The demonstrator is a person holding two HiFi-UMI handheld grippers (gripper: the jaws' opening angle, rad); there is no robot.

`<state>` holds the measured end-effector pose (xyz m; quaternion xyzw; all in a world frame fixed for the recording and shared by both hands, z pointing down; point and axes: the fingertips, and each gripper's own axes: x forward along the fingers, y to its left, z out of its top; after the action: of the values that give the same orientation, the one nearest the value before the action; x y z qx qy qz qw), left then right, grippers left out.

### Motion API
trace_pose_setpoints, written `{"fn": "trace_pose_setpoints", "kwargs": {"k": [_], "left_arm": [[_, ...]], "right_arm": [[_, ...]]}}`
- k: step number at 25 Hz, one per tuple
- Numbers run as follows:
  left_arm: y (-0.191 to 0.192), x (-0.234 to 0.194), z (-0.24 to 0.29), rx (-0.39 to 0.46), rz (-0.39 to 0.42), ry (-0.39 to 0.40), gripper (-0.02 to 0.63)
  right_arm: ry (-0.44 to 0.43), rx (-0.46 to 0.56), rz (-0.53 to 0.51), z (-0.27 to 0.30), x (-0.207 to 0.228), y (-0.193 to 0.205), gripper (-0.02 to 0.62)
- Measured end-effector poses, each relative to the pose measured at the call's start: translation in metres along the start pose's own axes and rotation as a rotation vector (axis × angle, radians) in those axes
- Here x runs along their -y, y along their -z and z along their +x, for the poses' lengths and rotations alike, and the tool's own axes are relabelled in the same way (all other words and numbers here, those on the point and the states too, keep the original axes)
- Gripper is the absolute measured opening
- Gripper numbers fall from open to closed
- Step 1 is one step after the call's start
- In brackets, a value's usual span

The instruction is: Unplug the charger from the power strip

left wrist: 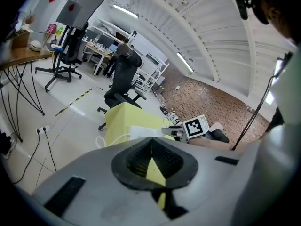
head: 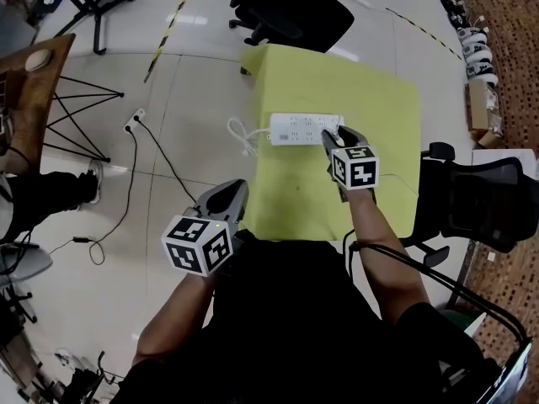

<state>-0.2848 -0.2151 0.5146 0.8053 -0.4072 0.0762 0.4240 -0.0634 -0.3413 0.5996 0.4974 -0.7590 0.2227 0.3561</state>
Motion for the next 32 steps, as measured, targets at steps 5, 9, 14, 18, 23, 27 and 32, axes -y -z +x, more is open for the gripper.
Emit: {"fn": "trace_pose_setpoints", "kwargs": {"k": [5,9,14,18,23,27,32], "left_arm": [[-0.004,-0.003,-0.002,0.013,0.001,0.004,0.006],[-0.005,-0.001,0.003,0.024,0.009,0.001,0.007],[0.0,0.019,0.011,0.039,0.017,-0.011,0.006],[0.01,0.043,0.02,0.05,0.026,-0.034,0.007],[0.02,0.083,0.036,0.058,0.051,-0.055,0.006],[0.026,0.109,0.046,0.062,0.071,-0.083,0.007],[0.033,0.146,0.064,0.079,0.092,-0.109,0.006]], "right_arm": [[0.008,0.014,-0.016,-0.012,0.001,-0.005,0.141],[0.007,0.03,-0.023,-0.023,0.007,-0.002,0.141],[-0.013,0.05,-0.007,-0.041,0.027,0.008,0.141],[-0.055,0.079,0.016,-0.057,0.048,0.019,0.14],[-0.125,0.118,0.121,-0.072,0.089,0.039,0.14],[-0.127,0.131,0.185,-0.081,0.13,0.061,0.14],[-0.123,0.14,0.272,-0.089,0.192,0.093,0.14]]}}
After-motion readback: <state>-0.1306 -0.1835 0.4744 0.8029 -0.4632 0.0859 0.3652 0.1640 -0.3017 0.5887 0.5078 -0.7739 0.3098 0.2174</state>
